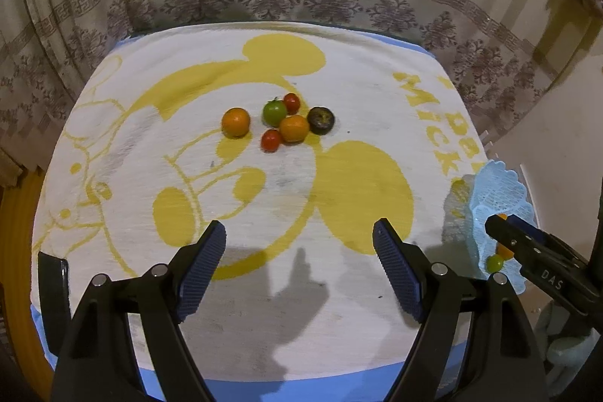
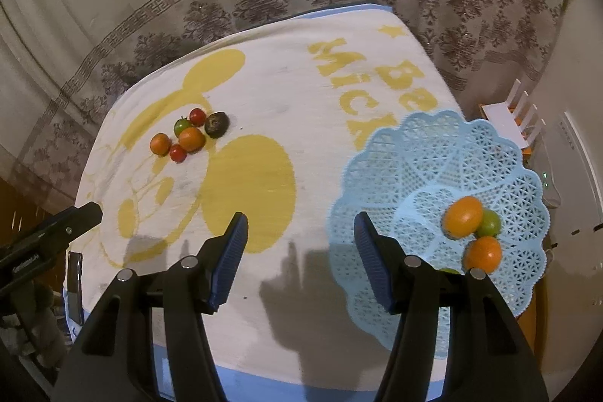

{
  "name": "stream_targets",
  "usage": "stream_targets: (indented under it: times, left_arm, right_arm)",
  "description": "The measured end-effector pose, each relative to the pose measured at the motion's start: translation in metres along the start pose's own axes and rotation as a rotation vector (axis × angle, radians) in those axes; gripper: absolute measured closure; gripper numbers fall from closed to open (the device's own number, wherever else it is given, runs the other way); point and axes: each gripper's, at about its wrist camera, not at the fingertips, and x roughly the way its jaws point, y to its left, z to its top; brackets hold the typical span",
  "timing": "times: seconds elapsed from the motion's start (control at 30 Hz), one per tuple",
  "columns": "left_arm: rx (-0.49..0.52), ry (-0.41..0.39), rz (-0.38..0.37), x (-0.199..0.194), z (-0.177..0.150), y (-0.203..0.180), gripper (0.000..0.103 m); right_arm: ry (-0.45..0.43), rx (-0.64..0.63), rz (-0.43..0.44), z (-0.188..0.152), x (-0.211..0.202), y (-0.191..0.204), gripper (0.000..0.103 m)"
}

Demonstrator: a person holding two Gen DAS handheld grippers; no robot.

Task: Organize fruits
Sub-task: 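Move both open tools back toward the tomato cluster on the towel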

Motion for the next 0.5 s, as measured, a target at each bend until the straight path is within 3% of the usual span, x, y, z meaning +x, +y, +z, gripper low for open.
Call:
stream_targets:
  times: [0.5]
  left_arm:
    - [-0.012, 0.024, 0.028, 0.021, 0.024, 0.043, 0.023]
  right_arm:
    - [0.043, -0.032, 0.018, 0.021, 0.028, 0.039, 0.043]
